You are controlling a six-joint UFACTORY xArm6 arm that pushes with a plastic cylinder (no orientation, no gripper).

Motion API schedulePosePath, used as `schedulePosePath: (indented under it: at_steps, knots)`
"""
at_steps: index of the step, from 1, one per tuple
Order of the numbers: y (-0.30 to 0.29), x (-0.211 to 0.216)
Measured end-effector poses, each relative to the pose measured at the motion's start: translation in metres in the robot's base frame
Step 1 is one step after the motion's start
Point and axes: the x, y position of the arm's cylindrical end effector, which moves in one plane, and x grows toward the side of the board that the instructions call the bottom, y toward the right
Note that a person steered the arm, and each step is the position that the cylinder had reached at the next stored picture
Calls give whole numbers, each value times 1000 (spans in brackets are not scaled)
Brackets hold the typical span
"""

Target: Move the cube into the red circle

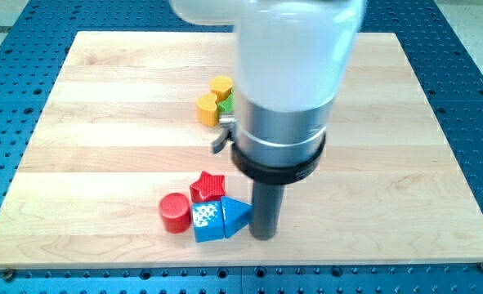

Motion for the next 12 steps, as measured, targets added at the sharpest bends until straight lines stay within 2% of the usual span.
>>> schedulePosePath:
  at_steps: [1, 2, 3, 4, 5, 6, 7, 8, 10, 12]
  knots:
    - [-5, 20]
    - [-32, -1]
    - [-36, 20]
    - [-77, 15]
    - [-87, 6]
    - [-115, 19]
    - [-150, -5]
    - [-119, -8]
    - [-175, -7]
    - [-185, -7]
